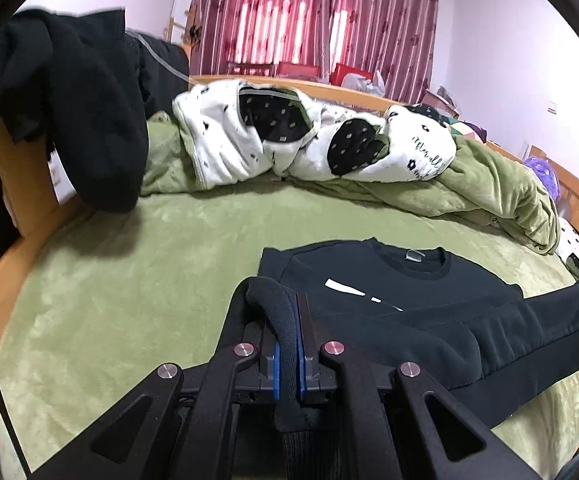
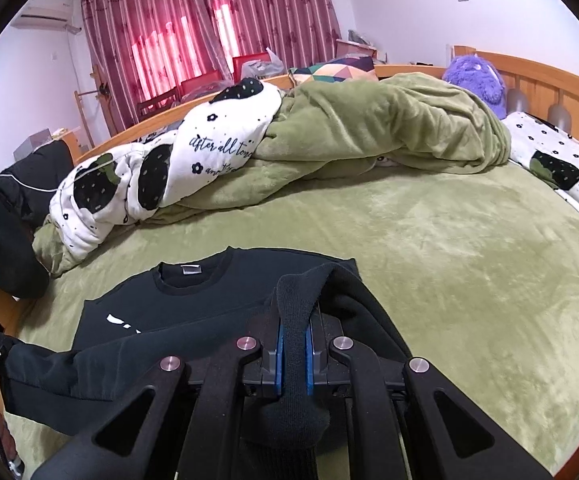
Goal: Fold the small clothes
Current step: 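Carry the hem with both tools toward the collar, folding the body in half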
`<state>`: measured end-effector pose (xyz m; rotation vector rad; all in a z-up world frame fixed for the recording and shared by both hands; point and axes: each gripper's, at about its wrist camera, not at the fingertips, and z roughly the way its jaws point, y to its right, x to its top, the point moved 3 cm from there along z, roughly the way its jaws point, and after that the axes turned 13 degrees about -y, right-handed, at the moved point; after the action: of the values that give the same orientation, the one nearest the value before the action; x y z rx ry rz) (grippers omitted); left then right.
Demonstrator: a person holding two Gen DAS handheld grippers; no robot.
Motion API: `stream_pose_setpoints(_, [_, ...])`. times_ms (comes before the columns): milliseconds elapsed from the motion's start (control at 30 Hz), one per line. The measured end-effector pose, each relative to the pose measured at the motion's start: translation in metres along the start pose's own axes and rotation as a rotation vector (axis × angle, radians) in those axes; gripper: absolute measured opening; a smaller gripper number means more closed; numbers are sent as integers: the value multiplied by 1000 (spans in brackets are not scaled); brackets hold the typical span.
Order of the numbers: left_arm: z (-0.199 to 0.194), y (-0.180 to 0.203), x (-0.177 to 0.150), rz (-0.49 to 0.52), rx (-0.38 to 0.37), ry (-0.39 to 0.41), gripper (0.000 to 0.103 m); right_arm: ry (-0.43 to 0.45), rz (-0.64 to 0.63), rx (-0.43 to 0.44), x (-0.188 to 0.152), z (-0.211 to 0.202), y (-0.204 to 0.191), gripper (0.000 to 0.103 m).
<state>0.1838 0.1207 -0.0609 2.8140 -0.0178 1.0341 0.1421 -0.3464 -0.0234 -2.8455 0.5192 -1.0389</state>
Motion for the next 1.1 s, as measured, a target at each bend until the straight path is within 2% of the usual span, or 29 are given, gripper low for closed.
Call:
stream_pose_setpoints(267, [42,-13,5,-35,-20,-56,6,-22,-12,-28,12,35,-11,8])
stream_pose_setpoints(700, [65,-19,-3,-46,-9,-95,7,-52,-15,-39,12,73,-14,8])
stream_pose_setpoints(1000, [71,-31,0,-144,-96,-101,7,-31,-58,-33,10,74,-12,8])
stream_pose_setpoints(1100, [76,-31,7,-159,-104,-107,7,-24,-64,-21,14,78,-12,8])
